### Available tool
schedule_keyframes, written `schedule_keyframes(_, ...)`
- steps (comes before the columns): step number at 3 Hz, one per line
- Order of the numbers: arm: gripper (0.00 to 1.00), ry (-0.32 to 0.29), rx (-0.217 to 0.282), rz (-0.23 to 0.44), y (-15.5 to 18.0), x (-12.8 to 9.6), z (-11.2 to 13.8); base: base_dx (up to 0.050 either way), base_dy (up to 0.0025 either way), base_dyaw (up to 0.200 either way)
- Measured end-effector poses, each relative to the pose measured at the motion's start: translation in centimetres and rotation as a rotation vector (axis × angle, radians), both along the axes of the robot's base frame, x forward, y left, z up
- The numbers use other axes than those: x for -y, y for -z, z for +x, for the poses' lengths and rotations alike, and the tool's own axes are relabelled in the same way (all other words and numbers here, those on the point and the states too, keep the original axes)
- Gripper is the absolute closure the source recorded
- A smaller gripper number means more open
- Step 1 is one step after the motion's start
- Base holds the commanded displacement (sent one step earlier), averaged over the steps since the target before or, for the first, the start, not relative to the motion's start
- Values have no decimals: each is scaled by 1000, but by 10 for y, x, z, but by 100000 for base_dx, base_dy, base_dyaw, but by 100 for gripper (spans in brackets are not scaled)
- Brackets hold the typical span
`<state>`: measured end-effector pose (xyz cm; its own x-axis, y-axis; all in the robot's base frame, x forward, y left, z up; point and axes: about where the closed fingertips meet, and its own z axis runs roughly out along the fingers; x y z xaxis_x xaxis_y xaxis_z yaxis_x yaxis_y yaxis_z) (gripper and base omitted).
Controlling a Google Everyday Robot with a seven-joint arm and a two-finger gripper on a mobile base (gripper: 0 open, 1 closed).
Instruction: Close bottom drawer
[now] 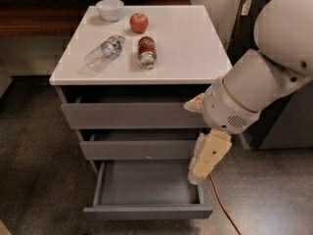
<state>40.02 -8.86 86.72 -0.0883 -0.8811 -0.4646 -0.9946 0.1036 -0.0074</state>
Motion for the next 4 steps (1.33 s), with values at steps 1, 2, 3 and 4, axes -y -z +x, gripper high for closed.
schedule_keyframes(1,0,-24,-12,29,17,-21,-17,0,0,0)
schedule_keyframes(2,0,-51,-20,32,31,-38,-29,0,0,0)
schedule_keyframes(3,0,-74,-7,0,48,-55,-40,0,0,0)
schedule_keyframes(4,0,-74,14,-66,68,-66,-43,0,0,0)
